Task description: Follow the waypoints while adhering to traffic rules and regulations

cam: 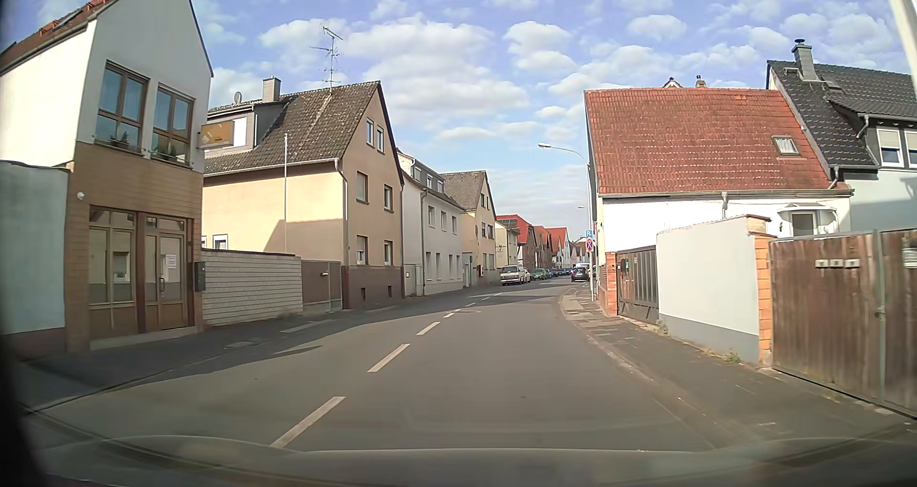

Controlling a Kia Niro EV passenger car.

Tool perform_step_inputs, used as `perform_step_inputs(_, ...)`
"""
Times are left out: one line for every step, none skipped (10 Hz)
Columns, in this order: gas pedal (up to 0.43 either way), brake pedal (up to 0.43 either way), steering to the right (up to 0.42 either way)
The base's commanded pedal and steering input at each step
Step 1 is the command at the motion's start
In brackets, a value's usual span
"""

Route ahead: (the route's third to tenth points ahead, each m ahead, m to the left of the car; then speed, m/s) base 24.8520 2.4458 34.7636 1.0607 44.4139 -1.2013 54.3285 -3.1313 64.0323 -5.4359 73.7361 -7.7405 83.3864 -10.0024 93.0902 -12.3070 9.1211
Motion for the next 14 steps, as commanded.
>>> perform_step_inputs(0.157,0.018,0.011)
perform_step_inputs(0.157,0.018,0.013)
perform_step_inputs(0.157,0.018,0.013)
perform_step_inputs(0.157,0.018,0.014)
perform_step_inputs(0.157,0.018,0.017)
perform_step_inputs(0.157,0.018,0.02)
perform_step_inputs(0.157,0.018,0.023)
perform_step_inputs(0.157,0.018,0.024)
perform_step_inputs(0.157,0.018,0.024)
perform_step_inputs(0.157,0.018,0.024)
perform_step_inputs(0.157,0.018,0.023)
perform_step_inputs(0.157,0.018,0.02)
perform_step_inputs(0.157,0.018,0.018)
perform_step_inputs(0.157,0.018,0.018)
